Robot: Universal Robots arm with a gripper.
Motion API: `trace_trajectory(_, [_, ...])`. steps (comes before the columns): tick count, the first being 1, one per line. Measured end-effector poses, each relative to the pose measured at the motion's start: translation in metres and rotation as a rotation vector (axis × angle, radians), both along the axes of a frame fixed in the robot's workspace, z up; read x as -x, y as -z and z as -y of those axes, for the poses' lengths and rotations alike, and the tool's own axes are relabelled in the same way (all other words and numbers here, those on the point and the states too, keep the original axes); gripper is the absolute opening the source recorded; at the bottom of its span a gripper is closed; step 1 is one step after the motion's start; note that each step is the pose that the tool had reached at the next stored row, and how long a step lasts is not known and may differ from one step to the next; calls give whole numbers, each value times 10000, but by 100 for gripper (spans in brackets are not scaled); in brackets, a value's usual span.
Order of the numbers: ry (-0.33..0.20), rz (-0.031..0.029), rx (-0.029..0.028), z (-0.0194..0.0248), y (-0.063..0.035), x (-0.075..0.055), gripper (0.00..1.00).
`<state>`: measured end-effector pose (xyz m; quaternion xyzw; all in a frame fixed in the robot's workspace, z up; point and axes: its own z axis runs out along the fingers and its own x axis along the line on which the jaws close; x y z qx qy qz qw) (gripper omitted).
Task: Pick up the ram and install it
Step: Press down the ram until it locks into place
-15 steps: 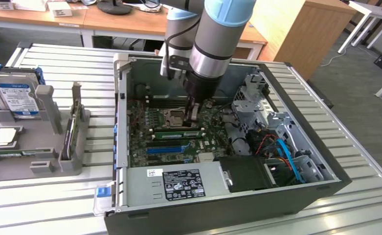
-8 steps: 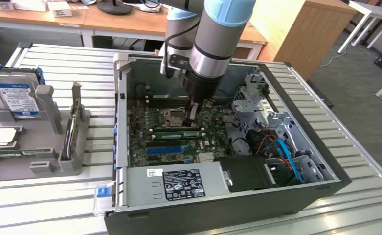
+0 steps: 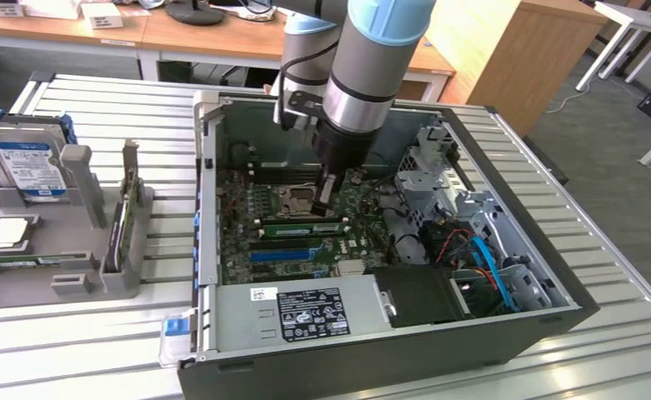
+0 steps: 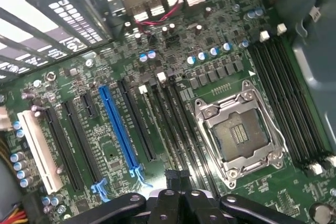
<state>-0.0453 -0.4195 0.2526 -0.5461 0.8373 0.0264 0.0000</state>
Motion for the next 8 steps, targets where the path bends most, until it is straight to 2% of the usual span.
trace_trajectory(8, [635,0,5,0,0,0,11])
